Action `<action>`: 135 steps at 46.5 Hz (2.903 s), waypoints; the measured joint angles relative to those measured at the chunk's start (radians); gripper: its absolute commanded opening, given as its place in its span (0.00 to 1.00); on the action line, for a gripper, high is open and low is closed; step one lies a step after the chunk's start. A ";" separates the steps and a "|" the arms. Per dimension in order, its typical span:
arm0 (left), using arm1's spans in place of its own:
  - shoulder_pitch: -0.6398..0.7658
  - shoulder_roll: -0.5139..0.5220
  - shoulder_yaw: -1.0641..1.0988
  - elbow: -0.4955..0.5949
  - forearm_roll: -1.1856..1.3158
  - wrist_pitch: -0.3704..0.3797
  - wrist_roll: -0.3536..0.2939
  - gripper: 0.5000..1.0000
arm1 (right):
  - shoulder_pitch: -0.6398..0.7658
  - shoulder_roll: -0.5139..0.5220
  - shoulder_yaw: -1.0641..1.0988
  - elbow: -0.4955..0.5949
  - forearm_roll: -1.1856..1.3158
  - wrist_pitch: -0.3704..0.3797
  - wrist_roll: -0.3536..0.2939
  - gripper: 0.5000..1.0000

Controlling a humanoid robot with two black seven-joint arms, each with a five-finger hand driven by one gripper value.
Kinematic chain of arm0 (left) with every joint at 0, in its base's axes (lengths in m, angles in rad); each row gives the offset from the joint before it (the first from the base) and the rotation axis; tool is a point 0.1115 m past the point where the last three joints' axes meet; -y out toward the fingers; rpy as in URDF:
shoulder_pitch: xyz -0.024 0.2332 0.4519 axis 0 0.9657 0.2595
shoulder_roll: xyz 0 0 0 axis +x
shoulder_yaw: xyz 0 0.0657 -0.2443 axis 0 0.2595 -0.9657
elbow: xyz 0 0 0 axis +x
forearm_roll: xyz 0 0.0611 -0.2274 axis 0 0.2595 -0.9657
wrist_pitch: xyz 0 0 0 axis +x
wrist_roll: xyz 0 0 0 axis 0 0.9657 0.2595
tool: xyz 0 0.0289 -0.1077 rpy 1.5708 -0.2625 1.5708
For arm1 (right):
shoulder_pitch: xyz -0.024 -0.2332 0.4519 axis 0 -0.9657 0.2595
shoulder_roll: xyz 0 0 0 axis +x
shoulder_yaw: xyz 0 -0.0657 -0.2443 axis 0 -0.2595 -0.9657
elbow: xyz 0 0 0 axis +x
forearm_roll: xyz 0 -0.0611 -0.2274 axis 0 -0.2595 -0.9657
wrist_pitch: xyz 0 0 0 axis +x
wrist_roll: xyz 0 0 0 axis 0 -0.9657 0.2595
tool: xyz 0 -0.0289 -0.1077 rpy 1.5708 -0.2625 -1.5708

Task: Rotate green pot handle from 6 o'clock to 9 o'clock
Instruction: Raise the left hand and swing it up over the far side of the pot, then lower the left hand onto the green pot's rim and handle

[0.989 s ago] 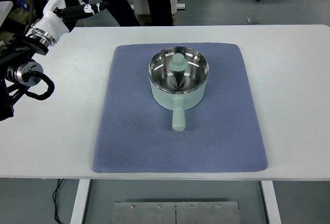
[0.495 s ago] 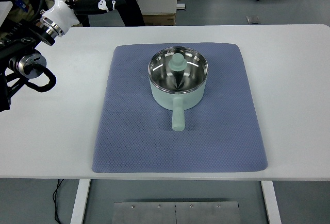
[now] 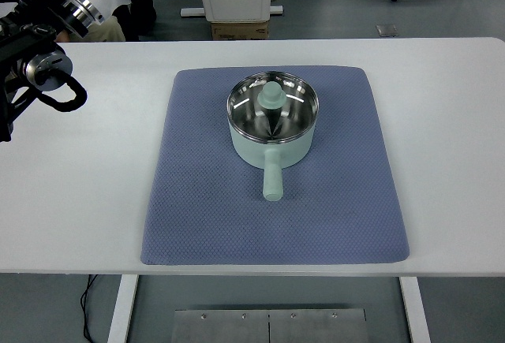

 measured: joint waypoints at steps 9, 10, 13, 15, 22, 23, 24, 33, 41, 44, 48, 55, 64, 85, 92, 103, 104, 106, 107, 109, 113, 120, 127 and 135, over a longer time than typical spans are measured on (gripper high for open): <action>-0.035 0.000 0.000 -0.054 0.088 0.005 0.000 1.00 | 0.000 0.000 0.000 0.000 0.000 0.000 0.000 1.00; -0.040 0.000 0.000 -0.058 0.097 0.005 0.000 1.00 | 0.000 0.000 0.000 0.000 0.000 0.000 0.000 1.00; -0.052 -0.001 -0.001 -0.069 0.131 0.005 0.000 1.00 | 0.000 0.000 0.000 0.000 0.000 0.000 0.000 1.00; -0.059 -0.001 -0.001 -0.077 0.155 0.005 0.000 1.00 | 0.000 0.000 0.000 0.000 0.000 0.000 0.000 1.00; -0.083 0.014 -0.003 -0.127 0.245 0.004 0.000 1.00 | 0.000 0.000 0.000 0.000 0.000 0.000 0.000 1.00; -0.086 0.019 -0.003 -0.139 0.261 0.004 0.000 1.00 | 0.000 0.000 0.000 0.000 0.000 0.000 0.000 1.00; -0.089 0.023 -0.003 -0.148 0.273 0.004 0.000 1.00 | 0.000 0.000 0.000 0.000 0.000 0.000 0.000 1.00; -0.114 0.034 -0.004 -0.213 0.370 0.004 0.000 1.00 | 0.000 0.000 0.000 0.000 0.000 0.000 0.000 1.00; -0.129 0.034 -0.004 -0.255 0.498 0.003 0.000 1.00 | 0.000 0.000 0.000 0.000 0.000 0.000 0.000 1.00; -0.132 0.033 -0.004 -0.266 0.540 0.003 0.000 1.00 | 0.000 0.000 0.000 0.000 0.000 0.000 0.000 1.00; -0.141 0.031 -0.004 -0.272 0.591 0.003 0.000 1.00 | 0.000 0.000 0.000 0.000 0.000 0.000 0.000 1.00; -0.160 0.024 -0.002 -0.284 0.659 0.001 0.000 1.00 | 0.000 0.000 0.000 0.000 0.000 0.000 0.000 1.00; -0.199 0.005 0.001 -0.316 0.749 -0.001 0.000 1.00 | 0.000 0.000 0.000 0.000 0.000 0.000 -0.001 1.00; -0.302 -0.012 0.101 -0.409 0.944 -0.003 0.000 1.00 | 0.000 0.000 0.000 0.000 0.000 0.000 0.000 1.00; -0.350 -0.012 0.186 -0.418 0.976 -0.003 0.000 1.00 | 0.000 0.000 0.000 0.000 0.000 0.000 0.000 1.00; -0.447 -0.027 0.359 -0.420 0.987 0.004 0.000 1.00 | 0.000 0.000 -0.001 0.000 0.000 0.000 0.000 1.00; -0.455 -0.034 0.369 -0.420 0.987 0.004 0.000 1.00 | 0.000 0.000 -0.001 0.000 0.000 0.000 0.000 1.00; -0.466 -0.045 0.383 -0.421 0.987 0.006 0.000 1.00 | -0.001 0.000 0.000 0.000 0.000 0.000 0.000 1.00; -0.470 -0.047 0.387 -0.421 0.987 0.006 0.000 1.00 | 0.000 0.000 0.000 0.000 0.000 0.000 0.000 1.00; -0.476 -0.051 0.392 -0.422 0.987 0.007 0.000 1.00 | 0.000 0.000 0.000 0.000 0.000 0.000 0.000 1.00; -0.486 -0.064 0.401 -0.427 0.987 0.006 0.000 1.00 | 0.000 0.000 0.000 0.000 0.000 0.000 0.000 1.00; -0.504 -0.100 0.422 -0.434 1.000 0.005 0.000 1.00 | 0.000 0.000 0.000 0.000 0.000 0.000 0.000 1.00; -0.510 -0.134 0.454 -0.434 1.029 0.005 0.000 1.00 | 0.000 0.000 0.000 0.000 0.000 0.000 0.000 1.00; -0.519 -0.157 0.512 -0.434 1.056 0.007 0.000 1.00 | 0.000 0.000 0.000 0.000 0.000 0.000 0.000 1.00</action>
